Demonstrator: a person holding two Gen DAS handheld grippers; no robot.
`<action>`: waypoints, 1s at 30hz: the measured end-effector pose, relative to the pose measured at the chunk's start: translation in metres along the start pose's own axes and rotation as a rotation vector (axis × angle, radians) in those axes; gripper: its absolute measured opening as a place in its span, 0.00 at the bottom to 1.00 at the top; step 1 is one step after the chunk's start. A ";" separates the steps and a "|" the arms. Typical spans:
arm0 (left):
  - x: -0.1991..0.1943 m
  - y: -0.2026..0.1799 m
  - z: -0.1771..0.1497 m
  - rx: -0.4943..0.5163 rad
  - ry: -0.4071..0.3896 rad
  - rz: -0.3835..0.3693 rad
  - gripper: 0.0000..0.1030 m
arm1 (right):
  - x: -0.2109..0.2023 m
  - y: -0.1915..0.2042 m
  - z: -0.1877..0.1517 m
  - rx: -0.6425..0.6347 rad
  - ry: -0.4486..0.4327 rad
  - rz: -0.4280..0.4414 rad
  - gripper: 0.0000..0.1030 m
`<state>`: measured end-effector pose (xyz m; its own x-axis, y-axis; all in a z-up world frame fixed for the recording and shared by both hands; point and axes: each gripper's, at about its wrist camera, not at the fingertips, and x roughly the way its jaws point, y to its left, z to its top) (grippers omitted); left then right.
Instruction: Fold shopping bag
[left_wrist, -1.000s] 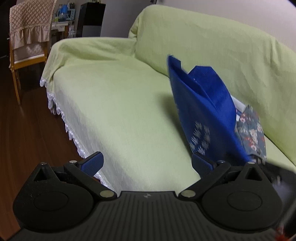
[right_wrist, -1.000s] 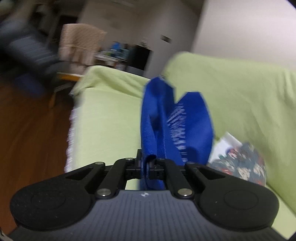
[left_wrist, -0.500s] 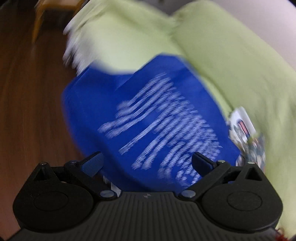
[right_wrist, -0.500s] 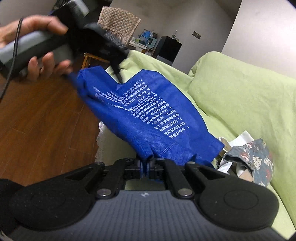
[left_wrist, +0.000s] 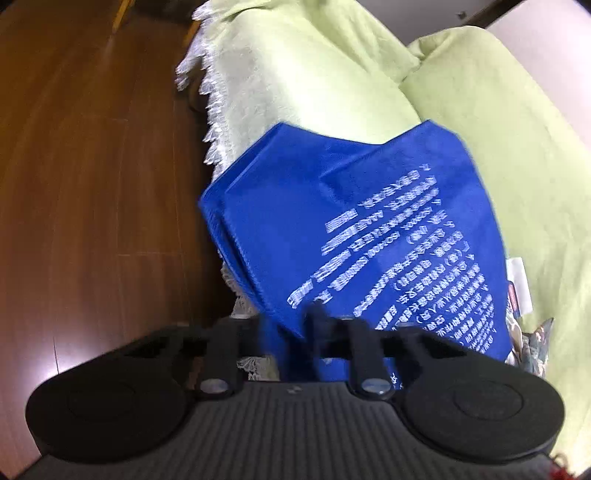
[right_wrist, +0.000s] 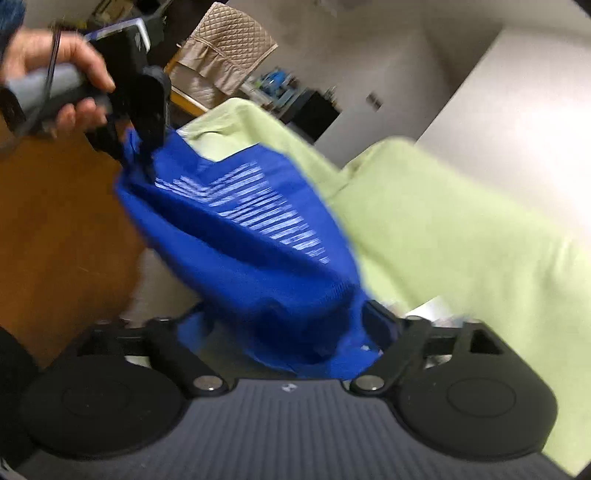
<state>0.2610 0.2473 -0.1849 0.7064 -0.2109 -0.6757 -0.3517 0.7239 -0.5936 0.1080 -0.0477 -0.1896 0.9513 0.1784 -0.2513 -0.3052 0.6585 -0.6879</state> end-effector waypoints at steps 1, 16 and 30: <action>-0.003 -0.002 0.000 0.011 -0.008 -0.003 0.16 | 0.001 0.003 0.000 -0.033 -0.007 -0.013 0.89; -0.126 -0.007 -0.025 0.084 -0.195 -0.048 0.03 | -0.059 -0.044 0.037 -0.145 -0.267 -0.055 0.01; -0.179 -0.187 -0.136 0.497 -0.111 -0.423 0.09 | -0.254 -0.152 -0.018 -0.136 -0.106 -0.569 0.01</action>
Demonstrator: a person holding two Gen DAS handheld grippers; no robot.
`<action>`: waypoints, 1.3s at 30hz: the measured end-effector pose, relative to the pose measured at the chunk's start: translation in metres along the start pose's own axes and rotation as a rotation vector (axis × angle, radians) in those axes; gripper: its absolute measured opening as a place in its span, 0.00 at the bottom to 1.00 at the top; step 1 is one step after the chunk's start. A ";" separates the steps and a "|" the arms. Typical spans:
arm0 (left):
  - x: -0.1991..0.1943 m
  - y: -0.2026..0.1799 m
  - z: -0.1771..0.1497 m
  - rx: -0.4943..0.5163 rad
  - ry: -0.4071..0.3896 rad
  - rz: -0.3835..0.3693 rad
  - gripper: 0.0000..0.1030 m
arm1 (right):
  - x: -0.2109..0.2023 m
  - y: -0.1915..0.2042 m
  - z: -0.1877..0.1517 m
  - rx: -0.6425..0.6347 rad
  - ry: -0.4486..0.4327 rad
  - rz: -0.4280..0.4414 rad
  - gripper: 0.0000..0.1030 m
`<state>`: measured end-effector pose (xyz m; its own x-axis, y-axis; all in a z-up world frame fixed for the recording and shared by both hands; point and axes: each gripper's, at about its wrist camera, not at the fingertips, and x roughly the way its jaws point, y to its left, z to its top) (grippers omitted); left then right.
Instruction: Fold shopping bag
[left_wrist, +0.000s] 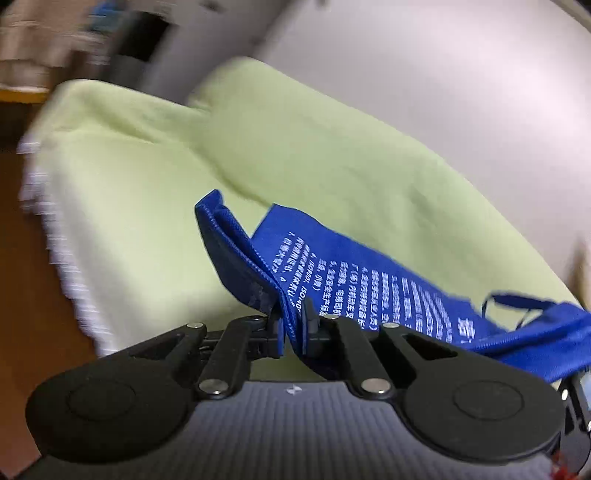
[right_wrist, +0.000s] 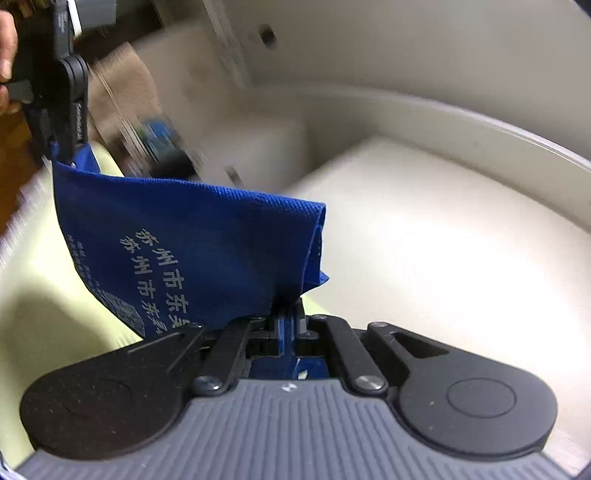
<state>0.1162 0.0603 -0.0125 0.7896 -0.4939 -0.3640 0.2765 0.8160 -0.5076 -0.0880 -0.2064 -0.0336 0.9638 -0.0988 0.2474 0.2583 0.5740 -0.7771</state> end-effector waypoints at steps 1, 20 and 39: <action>0.016 -0.022 -0.009 0.034 0.039 -0.042 0.10 | -0.011 -0.011 -0.018 -0.012 0.070 -0.035 0.01; 0.116 -0.179 -0.129 0.495 0.584 -0.260 0.20 | -0.196 -0.082 -0.185 0.605 0.888 -0.121 0.37; 0.101 -0.125 -0.127 0.410 0.623 -0.242 0.51 | -0.174 -0.065 -0.192 1.126 0.906 0.059 0.57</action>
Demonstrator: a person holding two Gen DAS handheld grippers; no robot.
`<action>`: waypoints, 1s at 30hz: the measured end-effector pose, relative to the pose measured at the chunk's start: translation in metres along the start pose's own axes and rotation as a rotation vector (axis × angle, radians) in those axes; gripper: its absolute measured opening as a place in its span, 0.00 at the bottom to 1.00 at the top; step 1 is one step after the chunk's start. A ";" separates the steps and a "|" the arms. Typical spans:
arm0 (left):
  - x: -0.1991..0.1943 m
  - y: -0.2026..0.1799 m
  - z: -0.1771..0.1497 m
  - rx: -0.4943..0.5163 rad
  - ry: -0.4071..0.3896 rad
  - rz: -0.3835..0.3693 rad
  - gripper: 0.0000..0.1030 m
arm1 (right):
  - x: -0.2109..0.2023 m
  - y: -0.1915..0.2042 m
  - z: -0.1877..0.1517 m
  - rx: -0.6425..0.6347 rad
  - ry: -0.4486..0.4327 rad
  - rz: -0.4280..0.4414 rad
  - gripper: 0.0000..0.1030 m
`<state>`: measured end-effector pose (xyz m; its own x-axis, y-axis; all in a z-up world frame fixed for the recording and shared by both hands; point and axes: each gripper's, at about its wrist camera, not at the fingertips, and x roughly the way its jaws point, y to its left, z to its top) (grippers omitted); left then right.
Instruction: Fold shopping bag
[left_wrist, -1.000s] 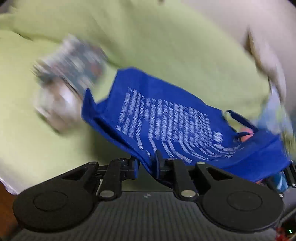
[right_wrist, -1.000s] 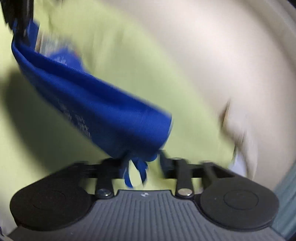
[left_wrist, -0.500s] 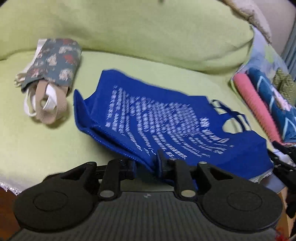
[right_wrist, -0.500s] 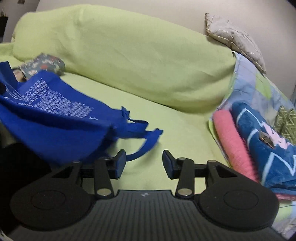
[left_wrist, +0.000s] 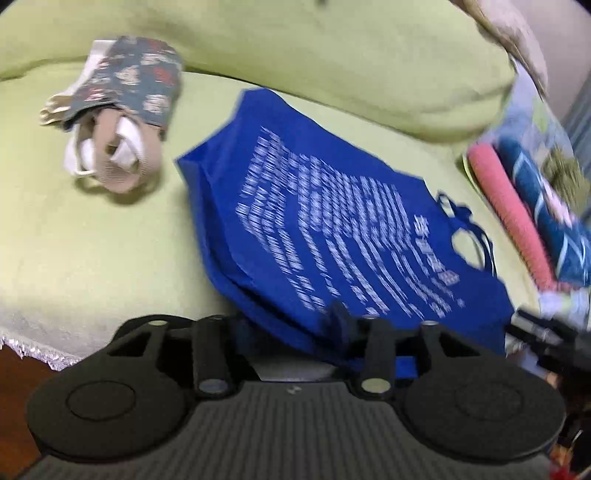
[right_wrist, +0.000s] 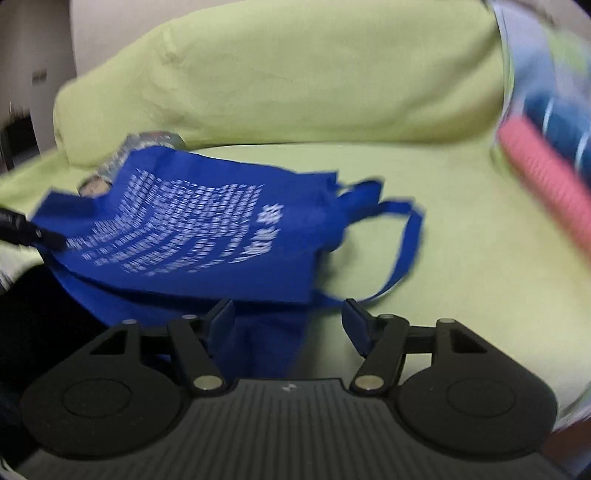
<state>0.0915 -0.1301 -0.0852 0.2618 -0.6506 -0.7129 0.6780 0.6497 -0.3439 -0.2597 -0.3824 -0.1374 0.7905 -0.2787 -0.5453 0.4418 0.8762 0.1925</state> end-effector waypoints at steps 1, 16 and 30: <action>0.002 0.005 0.002 -0.020 -0.008 0.003 0.51 | 0.005 -0.002 -0.001 0.023 0.003 0.022 0.44; 0.099 -0.026 0.051 0.108 -0.026 -0.052 0.42 | 0.001 -0.036 0.036 -0.040 -0.170 -0.257 0.36; 0.047 -0.045 -0.006 0.976 -0.144 0.418 0.55 | 0.013 -0.007 -0.035 -0.646 -0.033 -0.359 0.64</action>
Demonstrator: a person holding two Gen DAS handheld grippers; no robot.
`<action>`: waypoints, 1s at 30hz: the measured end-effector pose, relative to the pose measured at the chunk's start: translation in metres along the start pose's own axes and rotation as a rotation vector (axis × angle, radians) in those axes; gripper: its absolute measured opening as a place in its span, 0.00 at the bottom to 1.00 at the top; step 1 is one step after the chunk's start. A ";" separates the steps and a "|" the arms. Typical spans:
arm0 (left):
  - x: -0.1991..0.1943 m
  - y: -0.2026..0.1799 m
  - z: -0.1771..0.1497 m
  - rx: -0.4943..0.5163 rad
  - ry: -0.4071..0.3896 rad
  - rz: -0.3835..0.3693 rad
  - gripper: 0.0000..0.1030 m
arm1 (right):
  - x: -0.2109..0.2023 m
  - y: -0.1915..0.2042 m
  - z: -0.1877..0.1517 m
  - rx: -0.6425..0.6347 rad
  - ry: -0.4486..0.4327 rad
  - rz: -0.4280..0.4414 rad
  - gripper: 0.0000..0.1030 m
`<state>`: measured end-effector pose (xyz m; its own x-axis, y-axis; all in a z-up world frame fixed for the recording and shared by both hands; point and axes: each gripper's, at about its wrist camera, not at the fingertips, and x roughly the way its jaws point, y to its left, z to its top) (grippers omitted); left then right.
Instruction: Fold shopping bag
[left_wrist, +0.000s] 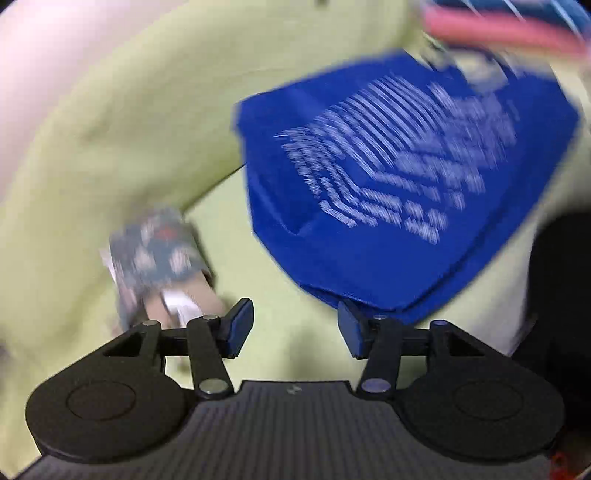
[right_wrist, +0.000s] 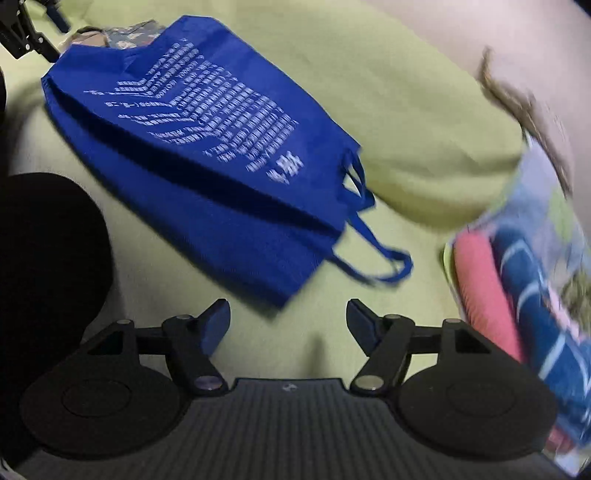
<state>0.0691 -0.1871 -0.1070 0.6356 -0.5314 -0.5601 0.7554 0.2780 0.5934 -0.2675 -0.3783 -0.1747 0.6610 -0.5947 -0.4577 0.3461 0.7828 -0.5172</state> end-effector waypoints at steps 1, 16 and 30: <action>-0.001 -0.002 0.003 0.030 -0.017 0.004 0.55 | 0.001 -0.003 0.004 0.019 -0.016 0.005 0.64; -0.011 -0.011 0.044 -0.113 -0.172 -0.093 0.55 | 0.027 -0.077 0.064 0.416 -0.075 -0.040 0.45; 0.052 -0.021 0.028 -0.169 0.004 -0.103 0.55 | 0.131 -0.150 0.051 0.841 0.209 -0.208 0.05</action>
<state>0.0821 -0.2435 -0.1323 0.5539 -0.5608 -0.6154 0.8323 0.3528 0.4276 -0.1984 -0.5641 -0.1203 0.4239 -0.6963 -0.5792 0.8740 0.4821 0.0600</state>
